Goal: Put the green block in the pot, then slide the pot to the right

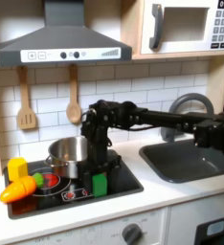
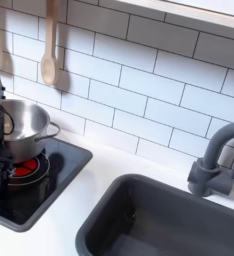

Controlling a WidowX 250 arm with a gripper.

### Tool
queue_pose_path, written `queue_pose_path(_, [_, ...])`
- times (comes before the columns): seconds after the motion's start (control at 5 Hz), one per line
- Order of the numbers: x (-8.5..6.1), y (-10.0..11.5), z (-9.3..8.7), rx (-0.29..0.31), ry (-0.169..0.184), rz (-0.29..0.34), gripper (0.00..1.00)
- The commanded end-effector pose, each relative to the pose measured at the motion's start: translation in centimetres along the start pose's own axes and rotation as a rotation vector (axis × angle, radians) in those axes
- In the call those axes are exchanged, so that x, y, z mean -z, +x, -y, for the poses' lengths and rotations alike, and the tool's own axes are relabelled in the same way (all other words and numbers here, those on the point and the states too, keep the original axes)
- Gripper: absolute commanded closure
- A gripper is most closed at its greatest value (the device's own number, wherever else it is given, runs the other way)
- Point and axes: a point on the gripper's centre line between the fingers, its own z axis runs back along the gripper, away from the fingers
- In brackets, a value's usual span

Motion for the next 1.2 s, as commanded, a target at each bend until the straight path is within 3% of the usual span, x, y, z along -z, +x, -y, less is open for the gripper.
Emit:
queue_pose_path(0.0, [-0.6, 0.0, -0.4, 0.013, -0.001, 0.047, 1.0])
queue_pose_path(0.4, [-1.9, -0.4, 0.7, 0.062, -0.026, 0.08, 1.0])
queue_pose_path(0.8, [-5.4, -0.1, 1.7, 0.076, -0.054, 0.137, 1.0])
queue_pose_path(1.0, [-6.9, 0.7, 1.7, 0.07, -0.049, 0.181, 1.0])
